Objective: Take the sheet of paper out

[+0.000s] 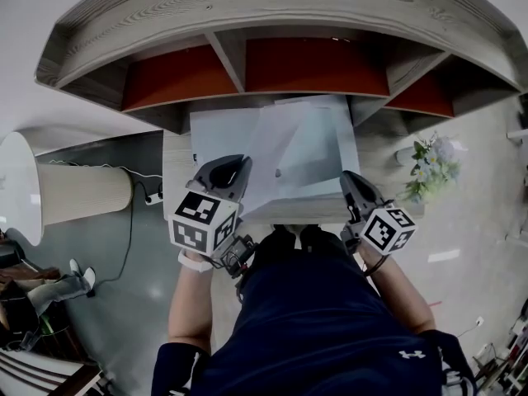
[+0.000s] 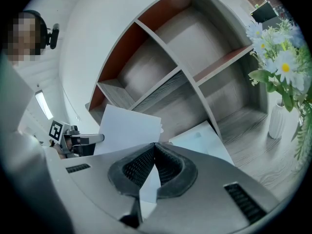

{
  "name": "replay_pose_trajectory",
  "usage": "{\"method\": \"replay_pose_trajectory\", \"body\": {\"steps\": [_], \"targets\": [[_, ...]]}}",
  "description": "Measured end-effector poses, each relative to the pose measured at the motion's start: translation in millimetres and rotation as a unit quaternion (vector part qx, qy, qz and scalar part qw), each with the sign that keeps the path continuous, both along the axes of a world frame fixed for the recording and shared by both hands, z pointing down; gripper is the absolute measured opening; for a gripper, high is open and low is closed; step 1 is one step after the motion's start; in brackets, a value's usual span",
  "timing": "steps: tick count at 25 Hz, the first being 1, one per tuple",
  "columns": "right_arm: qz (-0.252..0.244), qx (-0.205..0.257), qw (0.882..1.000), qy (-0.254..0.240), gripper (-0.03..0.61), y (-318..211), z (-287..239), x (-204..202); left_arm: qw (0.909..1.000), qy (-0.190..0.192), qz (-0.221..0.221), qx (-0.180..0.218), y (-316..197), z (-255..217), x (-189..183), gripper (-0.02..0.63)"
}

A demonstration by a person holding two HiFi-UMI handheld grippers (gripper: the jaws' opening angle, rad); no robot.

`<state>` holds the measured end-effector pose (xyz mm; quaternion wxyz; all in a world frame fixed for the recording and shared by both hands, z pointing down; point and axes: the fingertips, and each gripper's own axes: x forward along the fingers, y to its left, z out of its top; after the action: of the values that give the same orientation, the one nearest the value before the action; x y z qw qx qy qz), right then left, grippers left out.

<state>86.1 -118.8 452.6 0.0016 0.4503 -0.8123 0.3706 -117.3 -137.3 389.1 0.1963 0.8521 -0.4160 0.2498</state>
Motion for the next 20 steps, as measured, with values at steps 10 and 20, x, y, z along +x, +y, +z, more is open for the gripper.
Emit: {"method": "replay_pose_trajectory", "body": {"steps": [10, 20], "targets": [[0.002, 0.002, 1.0, 0.003, 0.005, -4, 1, 1, 0.9998, -0.012, 0.009, 0.011, 3, -9, -1, 0.014], [0.001, 0.04, 0.999, 0.005, 0.005, -6, -16, 1, 0.9998, -0.005, 0.007, 0.018, 6, -16, -1, 0.014]]}}
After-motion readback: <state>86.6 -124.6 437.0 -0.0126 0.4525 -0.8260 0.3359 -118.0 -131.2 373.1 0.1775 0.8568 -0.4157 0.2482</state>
